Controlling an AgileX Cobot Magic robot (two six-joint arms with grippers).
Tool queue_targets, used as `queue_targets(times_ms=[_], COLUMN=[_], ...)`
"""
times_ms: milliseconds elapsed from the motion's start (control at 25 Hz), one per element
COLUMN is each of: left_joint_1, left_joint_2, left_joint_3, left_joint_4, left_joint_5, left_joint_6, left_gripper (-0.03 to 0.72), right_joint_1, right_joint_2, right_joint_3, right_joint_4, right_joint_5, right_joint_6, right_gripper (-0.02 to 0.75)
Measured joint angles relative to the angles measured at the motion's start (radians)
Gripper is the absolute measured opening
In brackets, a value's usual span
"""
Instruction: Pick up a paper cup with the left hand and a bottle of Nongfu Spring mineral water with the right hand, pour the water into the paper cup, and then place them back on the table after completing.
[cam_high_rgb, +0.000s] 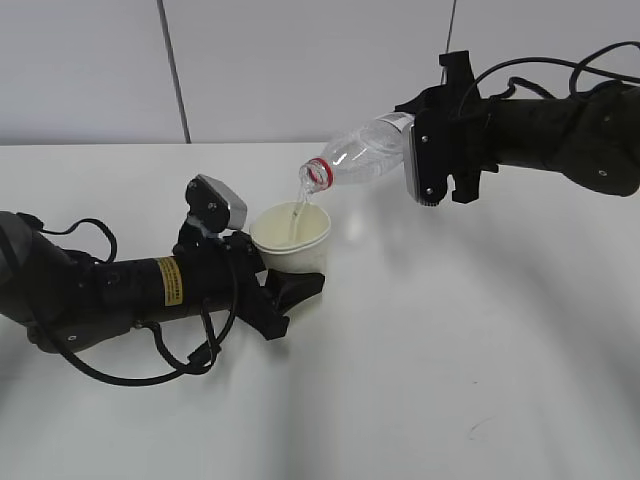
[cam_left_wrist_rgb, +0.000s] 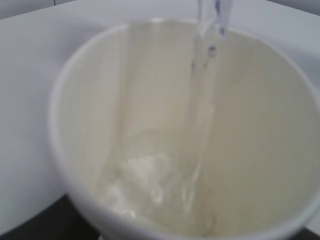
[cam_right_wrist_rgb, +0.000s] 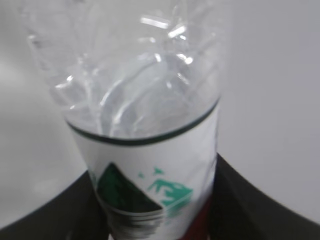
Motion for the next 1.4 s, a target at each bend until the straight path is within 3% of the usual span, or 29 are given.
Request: queue_targets(times_ms=[1400], left_joint_1=[0.000], left_joint_2=[0.002], left_joint_3=[0.000], left_joint_4=[0.002], left_joint_5=[0.007], left_joint_6=[0.000], left_gripper=[0.396], right_joint_1=[0.000], right_joint_2=[0.000], right_joint_3=[-0.015], right_joint_4=[0.025], right_joint_5=[-0.002], right_joint_6=[-0.006], right_gripper=[0.365])
